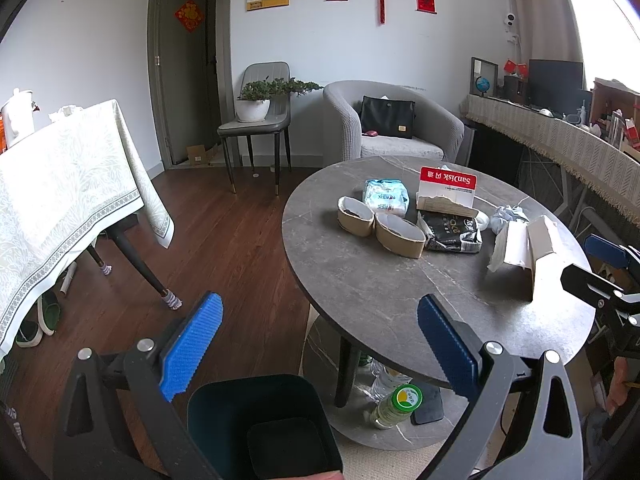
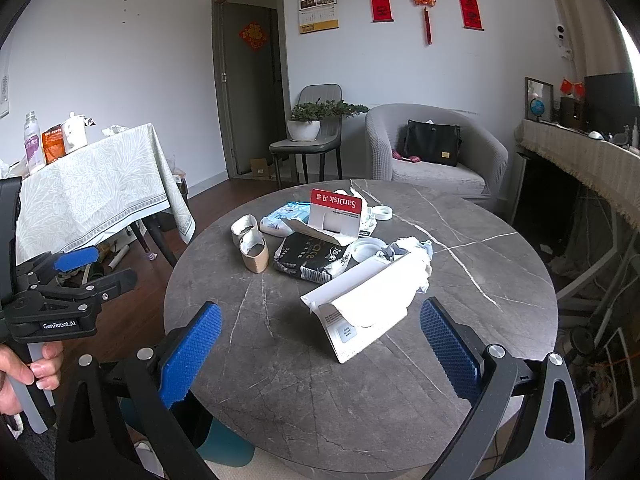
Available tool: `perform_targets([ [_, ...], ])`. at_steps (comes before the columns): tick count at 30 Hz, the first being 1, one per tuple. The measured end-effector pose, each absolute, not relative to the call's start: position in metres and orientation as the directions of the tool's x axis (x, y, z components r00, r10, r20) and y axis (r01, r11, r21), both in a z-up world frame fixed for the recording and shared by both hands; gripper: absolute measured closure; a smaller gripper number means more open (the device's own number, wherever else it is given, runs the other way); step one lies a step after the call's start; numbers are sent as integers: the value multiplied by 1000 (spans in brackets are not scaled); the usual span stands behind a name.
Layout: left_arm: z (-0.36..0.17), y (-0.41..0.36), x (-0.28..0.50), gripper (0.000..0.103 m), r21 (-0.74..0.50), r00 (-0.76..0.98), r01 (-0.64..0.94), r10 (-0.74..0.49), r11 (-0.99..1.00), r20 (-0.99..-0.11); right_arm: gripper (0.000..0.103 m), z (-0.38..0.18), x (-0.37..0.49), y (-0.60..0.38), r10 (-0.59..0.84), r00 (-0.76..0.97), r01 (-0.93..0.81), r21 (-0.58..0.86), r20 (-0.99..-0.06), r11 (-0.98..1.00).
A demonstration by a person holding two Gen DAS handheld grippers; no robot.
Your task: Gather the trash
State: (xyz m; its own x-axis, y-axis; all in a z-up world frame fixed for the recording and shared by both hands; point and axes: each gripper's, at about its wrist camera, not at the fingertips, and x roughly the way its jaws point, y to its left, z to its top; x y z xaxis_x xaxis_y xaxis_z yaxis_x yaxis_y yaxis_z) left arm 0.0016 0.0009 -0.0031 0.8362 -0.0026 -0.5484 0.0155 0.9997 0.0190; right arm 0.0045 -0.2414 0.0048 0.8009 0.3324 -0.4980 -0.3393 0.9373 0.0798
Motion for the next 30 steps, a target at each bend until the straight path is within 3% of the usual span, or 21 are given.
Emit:
perform_targets([
  [30, -5, -2, 1, 3, 16, 832, 16, -4, 1000, -555, 2, 4, 4, -249, 329, 805, -331, 87, -494, 940],
])
